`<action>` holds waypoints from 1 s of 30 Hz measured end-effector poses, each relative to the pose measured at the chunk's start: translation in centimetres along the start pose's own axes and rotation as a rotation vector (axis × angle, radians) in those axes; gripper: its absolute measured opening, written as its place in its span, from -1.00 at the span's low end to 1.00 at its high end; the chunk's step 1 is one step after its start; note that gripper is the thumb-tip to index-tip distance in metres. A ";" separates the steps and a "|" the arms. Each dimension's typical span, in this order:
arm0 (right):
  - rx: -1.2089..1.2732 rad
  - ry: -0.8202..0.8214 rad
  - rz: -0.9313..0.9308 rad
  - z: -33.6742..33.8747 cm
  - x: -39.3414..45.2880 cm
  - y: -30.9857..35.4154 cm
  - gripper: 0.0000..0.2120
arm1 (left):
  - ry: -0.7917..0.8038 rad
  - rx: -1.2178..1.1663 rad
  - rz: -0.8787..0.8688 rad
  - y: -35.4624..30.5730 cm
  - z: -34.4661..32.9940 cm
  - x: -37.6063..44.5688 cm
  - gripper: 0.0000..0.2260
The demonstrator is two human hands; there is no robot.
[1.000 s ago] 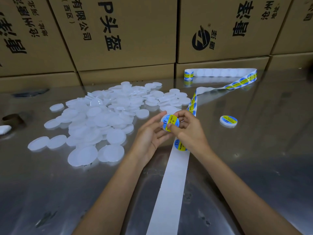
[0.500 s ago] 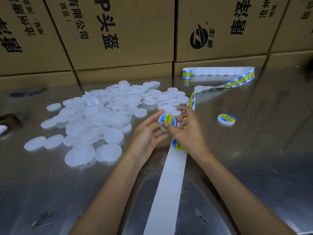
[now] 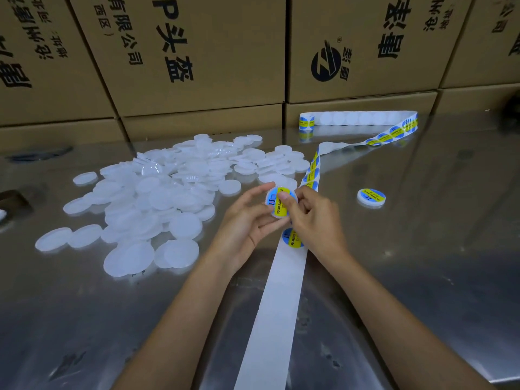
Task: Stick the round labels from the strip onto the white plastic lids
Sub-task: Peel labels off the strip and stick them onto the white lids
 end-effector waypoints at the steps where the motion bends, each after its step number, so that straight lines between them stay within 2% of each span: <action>1: 0.002 0.008 0.014 0.0 0.0 0.1 -0.62 | -0.009 0.070 -0.032 -0.3 0.1 0.0 -0.66; 5: -0.044 0.048 0.088 -0.2 -0.1 0.5 -0.69 | -0.069 0.313 -0.123 -1.3 0.9 -0.3 -0.68; 8: -0.031 0.046 0.085 -0.2 -0.1 0.4 -0.68 | -0.039 0.345 -0.126 -1.5 0.7 -0.5 -0.58; 10: -0.007 0.048 0.068 -0.3 -0.1 0.2 -0.69 | -0.070 0.365 -0.138 -1.8 0.9 -0.5 -0.62; 15: 0.093 0.161 0.066 -1.9 -1.0 0.8 -0.85 | -0.262 0.220 -0.157 -2.4 2.6 -0.9 -0.80; 19: 0.096 0.171 0.092 -2.2 -1.3 1.1 -0.76 | -0.323 0.176 -0.150 -2.1 3.3 -1.0 -0.90; 23: 0.155 0.114 0.061 -1.7 -1.1 0.9 -0.80 | -0.255 0.135 -0.124 -1.5 2.6 -0.8 -0.91; 30: 0.212 0.046 -0.048 -0.5 -0.5 -0.3 -0.77 | 0.034 0.192 -0.052 -0.3 -0.2 -0.4 -0.64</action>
Point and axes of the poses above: each hand's wrist, its own x-axis towards the middle knuckle, its own z-axis out of the back of the hand, y = z × x, the point moved 10 cm from there along x, towards the middle knuckle, and after that the axes turned 6 degrees about -y, right-handed, at the moved point
